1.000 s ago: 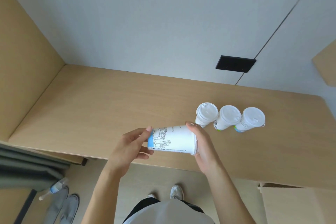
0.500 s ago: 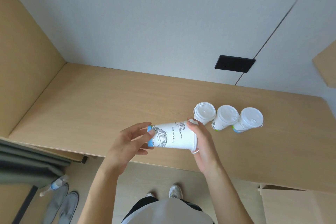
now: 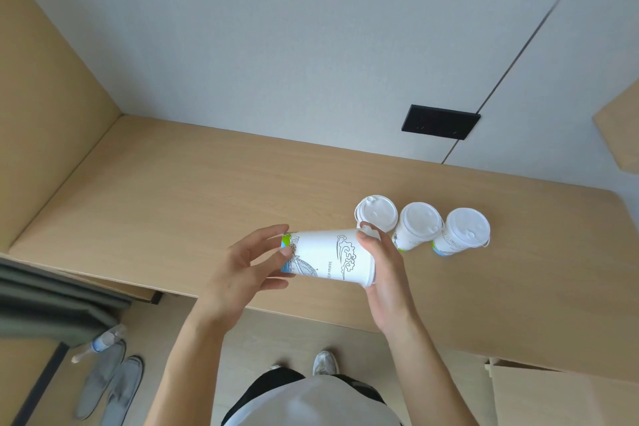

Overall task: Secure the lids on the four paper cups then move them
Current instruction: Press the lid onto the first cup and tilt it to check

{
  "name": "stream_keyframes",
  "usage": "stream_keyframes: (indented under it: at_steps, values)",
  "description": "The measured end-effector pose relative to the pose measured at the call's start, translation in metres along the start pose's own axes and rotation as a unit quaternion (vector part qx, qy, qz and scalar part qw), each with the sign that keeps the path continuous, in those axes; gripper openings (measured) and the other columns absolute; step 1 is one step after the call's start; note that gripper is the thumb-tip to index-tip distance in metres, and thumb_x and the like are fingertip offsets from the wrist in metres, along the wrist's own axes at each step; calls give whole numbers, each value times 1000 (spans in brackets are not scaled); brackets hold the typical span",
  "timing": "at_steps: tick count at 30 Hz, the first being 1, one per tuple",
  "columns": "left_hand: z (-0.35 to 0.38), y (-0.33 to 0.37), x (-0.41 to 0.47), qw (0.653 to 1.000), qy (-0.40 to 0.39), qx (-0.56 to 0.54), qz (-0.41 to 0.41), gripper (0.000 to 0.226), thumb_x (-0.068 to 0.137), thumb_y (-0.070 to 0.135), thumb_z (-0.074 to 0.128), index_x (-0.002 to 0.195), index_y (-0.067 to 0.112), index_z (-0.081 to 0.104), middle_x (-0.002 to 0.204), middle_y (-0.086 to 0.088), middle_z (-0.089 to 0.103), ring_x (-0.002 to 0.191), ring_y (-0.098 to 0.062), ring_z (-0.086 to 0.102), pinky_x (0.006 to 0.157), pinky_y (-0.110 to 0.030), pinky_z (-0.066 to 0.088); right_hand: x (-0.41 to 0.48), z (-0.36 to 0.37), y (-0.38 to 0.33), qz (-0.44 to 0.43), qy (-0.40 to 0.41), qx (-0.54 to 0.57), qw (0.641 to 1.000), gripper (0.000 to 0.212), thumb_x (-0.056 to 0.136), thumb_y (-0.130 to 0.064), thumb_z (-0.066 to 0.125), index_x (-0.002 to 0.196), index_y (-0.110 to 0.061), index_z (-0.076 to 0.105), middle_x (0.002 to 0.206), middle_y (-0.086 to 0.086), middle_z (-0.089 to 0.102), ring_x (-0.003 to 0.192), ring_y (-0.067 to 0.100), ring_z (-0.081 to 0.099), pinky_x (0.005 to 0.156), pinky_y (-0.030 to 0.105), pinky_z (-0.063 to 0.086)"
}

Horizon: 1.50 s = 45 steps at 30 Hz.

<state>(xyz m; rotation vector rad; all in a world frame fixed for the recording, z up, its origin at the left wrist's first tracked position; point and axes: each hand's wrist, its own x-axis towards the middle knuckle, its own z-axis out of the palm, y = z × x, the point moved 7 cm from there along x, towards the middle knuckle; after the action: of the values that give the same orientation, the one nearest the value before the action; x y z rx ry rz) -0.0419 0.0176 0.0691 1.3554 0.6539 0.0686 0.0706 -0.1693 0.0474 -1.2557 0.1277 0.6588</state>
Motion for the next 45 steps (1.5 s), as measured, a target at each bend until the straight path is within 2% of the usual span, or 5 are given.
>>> stream_keyframes:
  at_steps: [10, 15, 25, 37, 45]
  values:
    - [1, -1, 1, 1000, -20, -18, -2, 39, 87, 35, 79, 124, 30, 70, 119, -3, 77, 97, -33, 77, 82, -38, 59, 4, -6, -6, 3, 29, 4, 1000, 65, 56, -55, 76, 118, -33, 71, 109, -19, 70, 111, 0, 61, 108, 39, 44]
    - [-5, 2, 11, 1000, -11, -9, 7, 34, 91, 29, 78, 124, 28, 69, 115, -3, 78, 86, -33, 77, 77, -37, 56, 6, 6, -4, -8, 38, 2, 999, 47, 72, -43, 72, 117, -32, 71, 103, -22, 70, 96, -12, 64, 102, 38, 46]
    - [-30, 13, 24, 999, -36, -13, -9, 40, 84, 33, 82, 123, 30, 72, 127, 2, 74, 105, -26, 76, 81, -35, 61, 12, 30, -6, -37, 62, 5, 997, 58, 57, -57, 73, 112, -37, 74, 114, -21, 69, 120, 3, 59, 118, 43, 38]
    - [-52, 19, 21, 999, -33, 10, -31, 43, 85, 40, 82, 124, 28, 70, 118, -3, 78, 94, -31, 78, 81, -38, 60, 14, 49, 7, -42, 77, 18, 996, 51, 67, -44, 77, 116, -31, 71, 109, -17, 69, 109, 5, 64, 112, 42, 44]
    - [-62, 20, 19, 1000, -11, 19, -1, 30, 90, 27, 78, 119, 28, 74, 124, -1, 75, 103, -22, 75, 87, -39, 61, 14, 54, 18, -33, 74, 15, 997, 56, 60, -49, 77, 111, -29, 70, 100, -11, 67, 102, 15, 64, 90, 40, 48]
